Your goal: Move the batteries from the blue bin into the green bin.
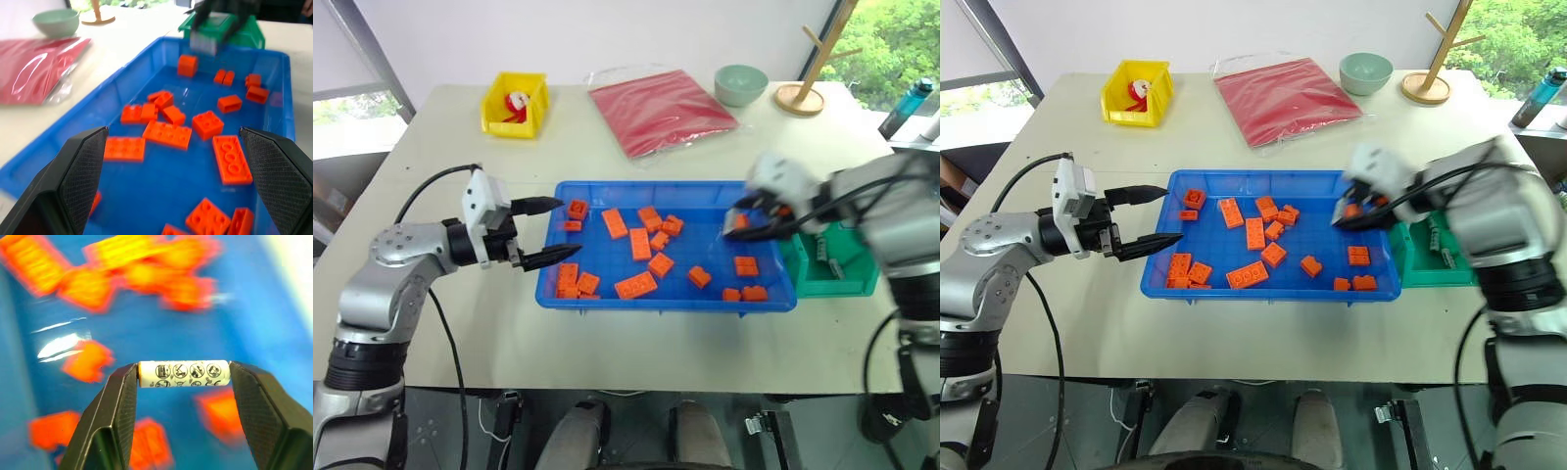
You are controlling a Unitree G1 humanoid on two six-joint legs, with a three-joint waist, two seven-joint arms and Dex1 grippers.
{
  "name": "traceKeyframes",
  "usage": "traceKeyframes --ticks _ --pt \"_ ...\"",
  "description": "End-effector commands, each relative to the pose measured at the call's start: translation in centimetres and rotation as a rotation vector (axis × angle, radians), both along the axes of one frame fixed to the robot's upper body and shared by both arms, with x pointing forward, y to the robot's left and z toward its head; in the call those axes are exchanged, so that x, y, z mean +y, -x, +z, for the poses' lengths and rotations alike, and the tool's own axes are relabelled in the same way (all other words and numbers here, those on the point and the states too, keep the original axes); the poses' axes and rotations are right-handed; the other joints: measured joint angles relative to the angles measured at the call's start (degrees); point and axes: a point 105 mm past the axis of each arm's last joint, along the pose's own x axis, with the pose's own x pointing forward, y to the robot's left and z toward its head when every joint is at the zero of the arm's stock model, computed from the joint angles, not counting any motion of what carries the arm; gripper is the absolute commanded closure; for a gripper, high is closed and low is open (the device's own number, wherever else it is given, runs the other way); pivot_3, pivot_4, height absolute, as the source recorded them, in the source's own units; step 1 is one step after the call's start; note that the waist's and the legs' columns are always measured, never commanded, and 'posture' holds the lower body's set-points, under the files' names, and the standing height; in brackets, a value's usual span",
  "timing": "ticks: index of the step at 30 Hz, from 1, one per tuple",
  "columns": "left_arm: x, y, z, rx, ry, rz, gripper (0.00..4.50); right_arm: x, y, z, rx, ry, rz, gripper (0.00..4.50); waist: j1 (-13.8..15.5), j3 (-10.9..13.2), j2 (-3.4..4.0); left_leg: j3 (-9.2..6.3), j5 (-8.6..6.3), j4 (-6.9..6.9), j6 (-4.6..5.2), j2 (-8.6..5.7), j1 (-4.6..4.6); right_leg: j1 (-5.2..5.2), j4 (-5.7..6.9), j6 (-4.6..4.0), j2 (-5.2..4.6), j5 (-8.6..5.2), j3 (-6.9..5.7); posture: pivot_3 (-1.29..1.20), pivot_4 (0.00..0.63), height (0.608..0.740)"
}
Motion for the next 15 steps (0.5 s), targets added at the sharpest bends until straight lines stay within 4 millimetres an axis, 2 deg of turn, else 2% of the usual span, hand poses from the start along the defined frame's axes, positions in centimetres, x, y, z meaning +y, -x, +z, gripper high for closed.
traceKeyframes --ticks 1,4,6,10,12,15 --pt "1.1 0.0 0.9 -0.029 -0.002 0.021 0.00 -3.4 1.0 2.3 -0.053 -0.099 -0.150 2.22 0.0 0.0 0.00 0.00 0.00 -0.01 0.00 0.02 0.00 0.00 -0.01 0.00 0.01 0.00 0.00 0.00 0.150 0.717" --pt "1.5 -0.2 0.8 -0.024 -0.016 0.026 0.00 -6.5 1.7 1.6 -0.046 -0.092 -0.273 2.22 -0.1 0.0 -0.01 0.05 0.00 -0.01 0.00 0.04 0.01 0.01 -0.01 0.00 0.00 0.00 0.00 0.00 0.150 0.717" --pt "1.7 -0.6 1.0 -0.025 -0.021 0.027 0.00 -7.8 2.1 0.6 -0.028 -0.096 -0.326 2.22 -0.2 0.0 0.00 0.08 0.00 0.00 0.00 0.04 0.01 -0.01 -0.01 0.00 -0.02 0.00 0.01 0.00 0.150 0.717" --pt "1.8 -1.3 1.5 -0.031 -0.016 0.024 0.00 -8.2 2.1 -1.2 -0.036 -0.103 -0.361 0.19 -0.6 0.0 0.02 0.11 0.00 -0.01 0.00 0.07 0.01 -0.01 0.00 0.00 -0.02 0.00 0.00 0.00 0.150 0.717" --pt "1.8 -1.4 1.8 -0.033 -0.012 0.019 0.00 -8.8 2.0 -1.8 -0.049 -0.082 -0.380 0.07 -0.8 0.0 0.02 0.13 0.00 -0.02 0.00 0.07 0.01 -0.02 0.01 0.00 -0.02 0.00 0.00 0.00 0.150 0.717" --pt "2.0 -1.5 2.1 -0.032 -0.008 0.017 0.00 -8.8 2.3 -1.4 -0.084 -0.106 -0.353 0.07 -0.9 0.0 0.03 0.15 0.00 -0.05 0.00 0.08 0.01 -0.05 0.01 0.00 -0.01 0.00 0.00 0.00 0.150 0.717"
